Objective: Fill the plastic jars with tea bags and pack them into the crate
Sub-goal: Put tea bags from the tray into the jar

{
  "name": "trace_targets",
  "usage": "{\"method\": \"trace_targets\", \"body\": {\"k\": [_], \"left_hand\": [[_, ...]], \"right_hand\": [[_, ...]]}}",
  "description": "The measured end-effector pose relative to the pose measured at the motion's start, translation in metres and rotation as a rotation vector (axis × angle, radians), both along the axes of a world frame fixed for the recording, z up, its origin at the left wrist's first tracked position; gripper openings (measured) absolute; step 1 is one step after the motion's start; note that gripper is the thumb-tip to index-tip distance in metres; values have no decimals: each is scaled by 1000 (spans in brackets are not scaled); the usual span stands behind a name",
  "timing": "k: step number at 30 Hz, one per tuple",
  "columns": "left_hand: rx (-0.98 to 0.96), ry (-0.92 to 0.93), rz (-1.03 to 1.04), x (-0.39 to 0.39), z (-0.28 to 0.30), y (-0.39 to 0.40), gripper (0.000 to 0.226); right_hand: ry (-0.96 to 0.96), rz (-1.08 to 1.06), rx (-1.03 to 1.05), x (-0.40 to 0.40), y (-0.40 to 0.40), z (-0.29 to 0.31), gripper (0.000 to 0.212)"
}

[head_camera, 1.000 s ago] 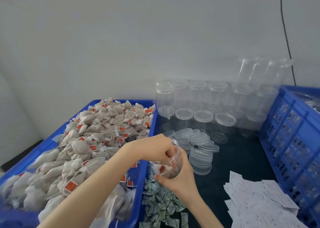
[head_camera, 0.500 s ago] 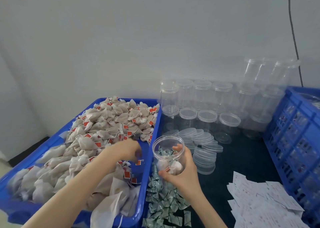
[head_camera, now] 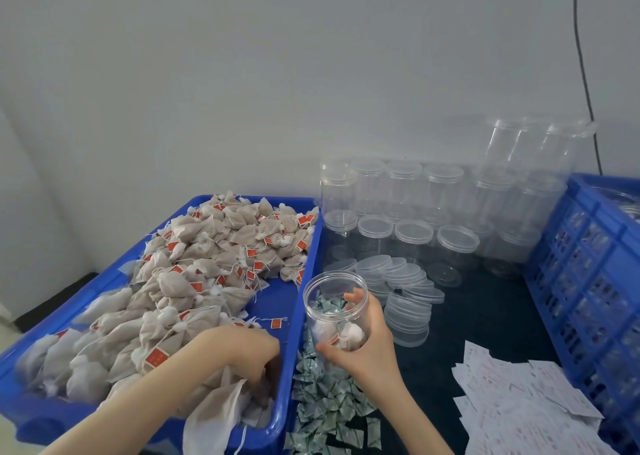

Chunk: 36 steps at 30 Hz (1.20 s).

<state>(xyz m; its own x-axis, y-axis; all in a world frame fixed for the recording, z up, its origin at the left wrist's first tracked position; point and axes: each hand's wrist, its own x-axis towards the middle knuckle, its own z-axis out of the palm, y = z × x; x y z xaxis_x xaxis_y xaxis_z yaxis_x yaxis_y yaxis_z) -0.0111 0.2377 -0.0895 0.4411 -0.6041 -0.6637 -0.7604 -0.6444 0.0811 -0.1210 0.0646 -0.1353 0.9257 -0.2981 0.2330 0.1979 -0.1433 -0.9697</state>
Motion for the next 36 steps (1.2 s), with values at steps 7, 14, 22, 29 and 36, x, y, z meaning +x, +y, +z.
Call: {"method": "trace_targets", "body": {"k": [7, 14, 22, 29, 36], "left_hand": [[-166, -120, 4, -3, 12, 11, 27], [-98, -259, 7, -4, 21, 21, 29], [-98, -252, -16, 1, 22, 26, 33], [-548, -358, 170, 9, 41, 33, 14], [-808, -452, 255, 18, 72, 30, 12]], "right_hand": [[1, 5, -2, -4, 2, 1, 87], [10, 14, -12, -4, 8, -1, 87], [16, 16, -19, -4, 9, -3, 88], [26, 16, 2, -5, 8, -3, 87], [46, 29, 7, -3, 13, -5, 88]]}}
